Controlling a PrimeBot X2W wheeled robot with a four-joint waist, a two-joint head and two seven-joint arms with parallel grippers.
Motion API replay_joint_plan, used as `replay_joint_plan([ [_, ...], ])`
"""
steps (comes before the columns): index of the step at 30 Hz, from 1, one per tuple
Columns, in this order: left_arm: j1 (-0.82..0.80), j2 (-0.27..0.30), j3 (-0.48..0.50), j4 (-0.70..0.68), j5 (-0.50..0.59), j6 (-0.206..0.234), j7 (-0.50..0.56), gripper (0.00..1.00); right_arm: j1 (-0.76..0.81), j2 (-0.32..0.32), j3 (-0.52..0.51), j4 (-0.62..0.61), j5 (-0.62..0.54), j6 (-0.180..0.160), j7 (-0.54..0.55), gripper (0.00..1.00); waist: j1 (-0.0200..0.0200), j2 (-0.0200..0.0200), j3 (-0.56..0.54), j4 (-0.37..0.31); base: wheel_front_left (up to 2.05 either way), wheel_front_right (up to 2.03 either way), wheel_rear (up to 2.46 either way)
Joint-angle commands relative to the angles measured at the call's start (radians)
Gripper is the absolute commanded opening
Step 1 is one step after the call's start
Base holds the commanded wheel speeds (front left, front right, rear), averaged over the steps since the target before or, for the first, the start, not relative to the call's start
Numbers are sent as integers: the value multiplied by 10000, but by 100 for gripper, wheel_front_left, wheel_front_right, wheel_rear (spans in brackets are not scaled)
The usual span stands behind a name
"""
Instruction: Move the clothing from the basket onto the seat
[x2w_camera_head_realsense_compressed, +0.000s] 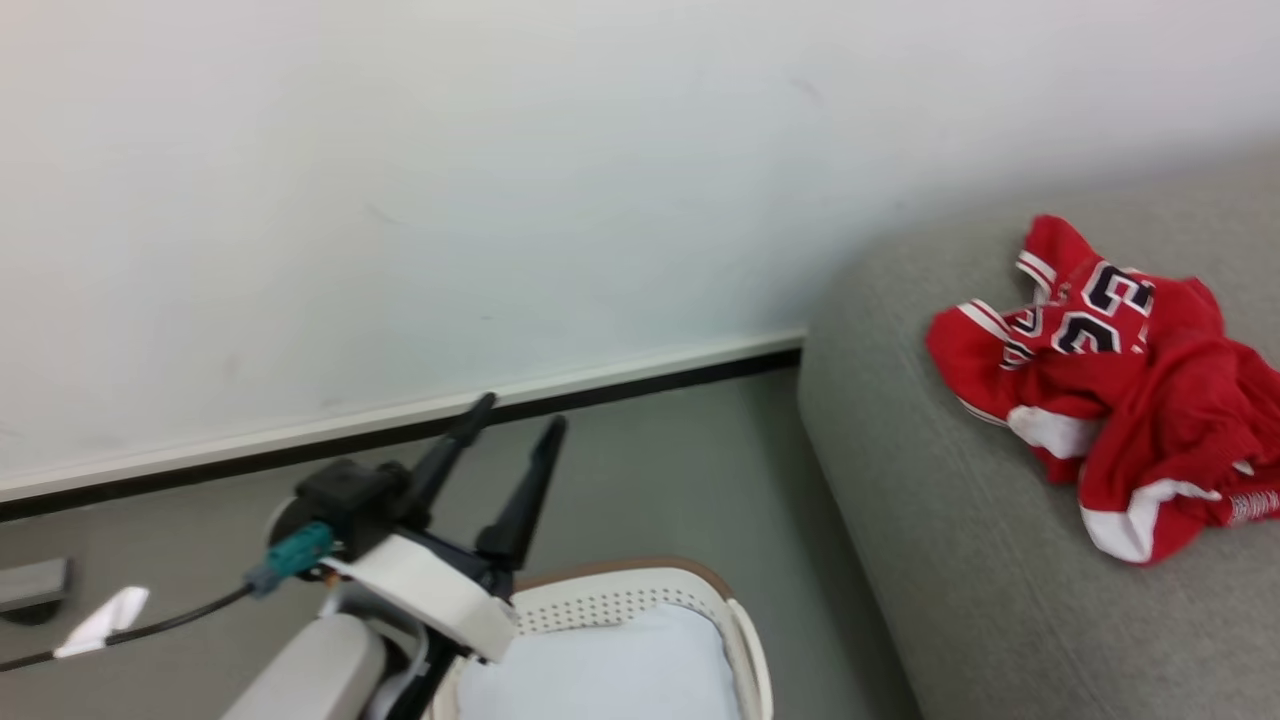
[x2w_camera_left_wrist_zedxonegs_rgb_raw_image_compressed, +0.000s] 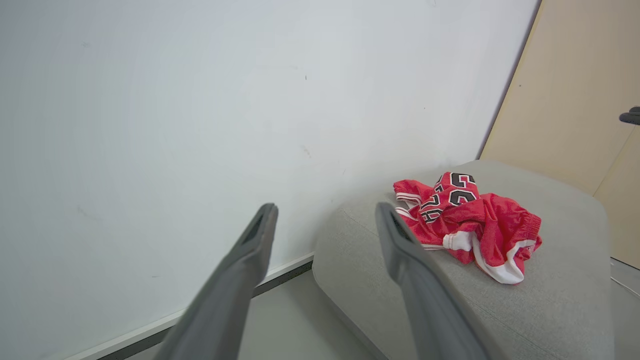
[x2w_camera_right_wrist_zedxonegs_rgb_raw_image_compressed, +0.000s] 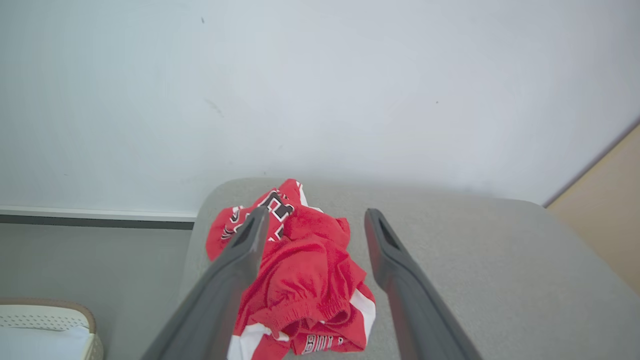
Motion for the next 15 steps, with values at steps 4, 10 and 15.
replay_joint_plan([
  [4,562,213,1049,-120,361,310,0,100,497,1053,-237,-576,-242,-23,-735,100,5,0,-655,976,0,0,0],
  [10,1454,212,2748,93,484,946,-1,100,1257,2983,-471,-819,-886,-23,-2214,100,5,0,-839,1514,0,0,0],
  [15,2320,-40,4005,-63,830,1115,-1,100,2068,4195,25,-587,-1338,-23,-3549,100,5,0,-911,1761,0,0,0],
])
